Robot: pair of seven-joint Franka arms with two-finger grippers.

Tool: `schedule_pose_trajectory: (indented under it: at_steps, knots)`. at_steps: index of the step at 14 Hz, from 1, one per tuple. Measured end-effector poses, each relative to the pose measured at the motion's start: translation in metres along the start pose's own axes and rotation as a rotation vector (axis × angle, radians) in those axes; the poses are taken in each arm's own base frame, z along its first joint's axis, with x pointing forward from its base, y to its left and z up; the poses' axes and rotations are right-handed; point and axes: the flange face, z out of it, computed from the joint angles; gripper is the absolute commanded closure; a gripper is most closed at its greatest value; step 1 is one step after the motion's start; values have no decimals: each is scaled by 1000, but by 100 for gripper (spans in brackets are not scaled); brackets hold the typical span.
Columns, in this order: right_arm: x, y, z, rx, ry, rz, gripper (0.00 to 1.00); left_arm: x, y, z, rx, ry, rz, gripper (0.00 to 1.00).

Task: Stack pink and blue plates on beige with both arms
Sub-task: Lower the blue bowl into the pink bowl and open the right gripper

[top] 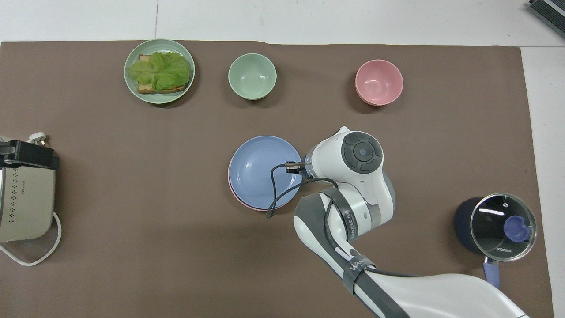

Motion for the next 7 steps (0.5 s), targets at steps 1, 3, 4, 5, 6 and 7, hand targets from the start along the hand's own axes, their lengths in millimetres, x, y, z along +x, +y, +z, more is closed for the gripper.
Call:
schedule_pose_trajectory:
  at_steps: [1, 3, 4, 5, 6, 7]
  knots:
    - [0, 0, 0, 4, -2, 6, 35, 0, 0, 0, 0, 0, 0, 0]
    - [0, -1, -1, 11, -3, 23, 0, 0, 0, 0, 0, 0, 0, 0]
    - [1, -3, -2, 14, -1, 26, 0, 0, 0, 0, 0, 0, 0, 0]
    - [2, -3, -5, 15, -2, 27, 0, 0, 0, 0, 0, 0, 0, 0]
    - [3, -3, -11, 11, -12, 30, 0, 0, 0, 0, 0, 0, 0, 0]
    - [7, -2, -21, 9, -19, 36, 0, 0, 0, 0, 0, 0, 0, 0]
